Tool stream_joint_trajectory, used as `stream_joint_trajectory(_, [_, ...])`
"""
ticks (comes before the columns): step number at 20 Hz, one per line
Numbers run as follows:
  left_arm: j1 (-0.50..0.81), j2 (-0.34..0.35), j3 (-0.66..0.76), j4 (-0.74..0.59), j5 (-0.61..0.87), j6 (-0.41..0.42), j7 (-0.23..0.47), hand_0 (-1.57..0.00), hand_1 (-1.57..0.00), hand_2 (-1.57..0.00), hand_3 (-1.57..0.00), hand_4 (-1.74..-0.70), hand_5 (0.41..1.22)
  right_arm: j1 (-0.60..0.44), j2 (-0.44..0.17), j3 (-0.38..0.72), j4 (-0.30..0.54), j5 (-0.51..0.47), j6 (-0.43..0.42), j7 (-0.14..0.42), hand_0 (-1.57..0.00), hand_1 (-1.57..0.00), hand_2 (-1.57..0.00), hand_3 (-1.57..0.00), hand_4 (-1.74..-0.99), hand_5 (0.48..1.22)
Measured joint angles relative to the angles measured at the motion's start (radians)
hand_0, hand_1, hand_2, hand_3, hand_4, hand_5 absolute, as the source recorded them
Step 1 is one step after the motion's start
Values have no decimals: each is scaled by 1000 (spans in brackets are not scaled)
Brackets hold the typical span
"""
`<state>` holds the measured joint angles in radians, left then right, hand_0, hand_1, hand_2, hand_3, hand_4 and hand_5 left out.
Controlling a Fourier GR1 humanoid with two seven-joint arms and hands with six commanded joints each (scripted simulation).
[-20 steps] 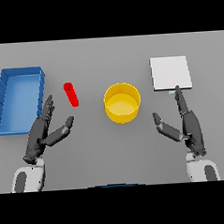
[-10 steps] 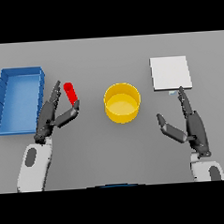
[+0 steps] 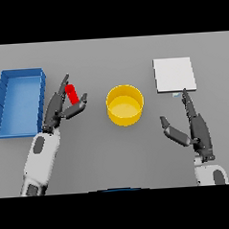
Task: Pick up the red beaker and tilt it to pour out 1 green nut into yellow bowl. Pick up the yellow bowl and place it on the metallic measuring scale.
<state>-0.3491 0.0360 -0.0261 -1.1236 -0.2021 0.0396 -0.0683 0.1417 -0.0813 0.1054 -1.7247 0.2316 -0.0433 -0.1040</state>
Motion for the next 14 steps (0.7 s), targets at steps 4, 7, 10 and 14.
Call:
stream_joint_trajectory(4, [-59, 3, 20, 72, 2, 5, 5, 1, 1, 1, 1, -1297, 686, -19, 7, -13, 11, -21, -1, 11, 1, 1, 1, 1, -1268, 639])
stream_joint_trajectory(7, [-81, 4, 35, 106, 22, -15, -43, 1, 1, 1, 1, -1329, 695, 2, 10, 1, 0, -5, -3, -6, 1, 1, 1, 1, -1264, 640])
stream_joint_trajectory(10, [-108, -14, 57, 159, 35, -1, -75, 1, -26, -67, -31, -1378, 724, -4, -5, -13, 10, -13, 2, 10, 1, 1, 1, 1, -1259, 642])
stream_joint_trajectory(14, [-141, -34, 102, 199, 66, 36, -75, -662, -699, -733, -724, -1500, 941, -12, 5, -7, 11, -1, -10, 4, 1, 1, 1, 1, -1255, 644])
